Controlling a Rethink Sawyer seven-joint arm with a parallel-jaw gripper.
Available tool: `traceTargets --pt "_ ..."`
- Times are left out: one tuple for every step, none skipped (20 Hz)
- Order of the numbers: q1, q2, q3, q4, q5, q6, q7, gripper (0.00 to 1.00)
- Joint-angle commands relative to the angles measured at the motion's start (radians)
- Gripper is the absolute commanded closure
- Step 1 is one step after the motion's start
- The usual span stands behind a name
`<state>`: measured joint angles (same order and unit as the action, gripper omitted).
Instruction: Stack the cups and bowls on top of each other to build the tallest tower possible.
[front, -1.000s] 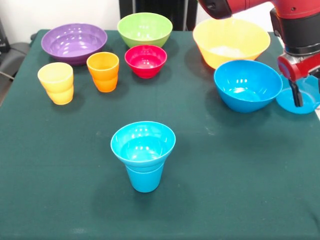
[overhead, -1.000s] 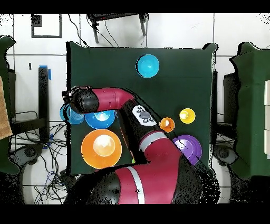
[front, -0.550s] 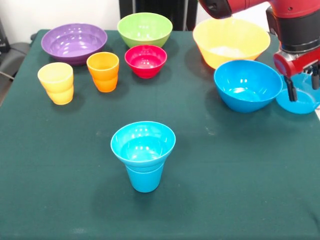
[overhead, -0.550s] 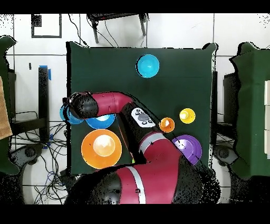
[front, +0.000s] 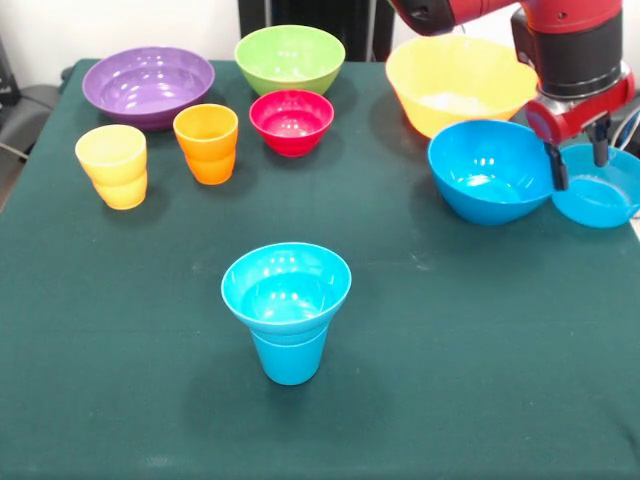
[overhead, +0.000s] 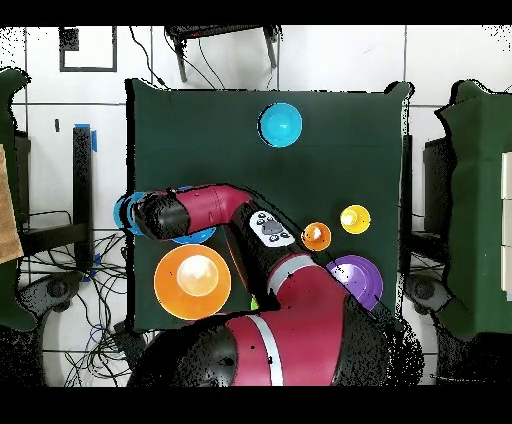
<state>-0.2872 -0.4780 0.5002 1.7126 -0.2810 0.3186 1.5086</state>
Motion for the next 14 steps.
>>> traceTargets --pt "-0.024 0.031 -0.019 0.044 -0.142 0.002 -0.043 0.00" --pt "-0.026 0.033 -0.020 0.044 -0.151 -0.004 -0.039 0.00" --pt "-0.027 0.035 -0.021 0.043 -0.160 -0.009 -0.036 0.00" --pt "-0.025 0.037 -0.023 0.042 -0.166 -0.014 -0.032 0.00" --pt "-0.020 0.038 -0.026 0.039 -0.171 -0.021 -0.025 0.00" --pt "-0.014 0.039 -0.031 0.034 -0.178 -0.029 -0.019 0.00" --pt "-0.009 0.041 -0.033 0.029 -0.183 -0.034 -0.014 0.00" --pt "-0.006 0.041 -0.034 0.027 -0.185 -0.037 -0.010 0.00" --pt "-0.003 0.042 -0.034 0.024 -0.187 -0.039 -0.006 0.00" --pt "0.000 0.043 -0.035 0.022 -0.189 -0.041 -0.002 0.00" --pt "0.003 0.043 -0.035 0.020 -0.191 -0.043 0.002 0.00" --pt "0.005 0.044 -0.034 0.017 -0.192 -0.045 0.006 0.00" --pt "0.006 0.045 -0.032 0.015 -0.192 -0.047 0.009 0.00" --pt "0.010 0.045 -0.033 0.012 -0.193 -0.048 0.014 0.00"
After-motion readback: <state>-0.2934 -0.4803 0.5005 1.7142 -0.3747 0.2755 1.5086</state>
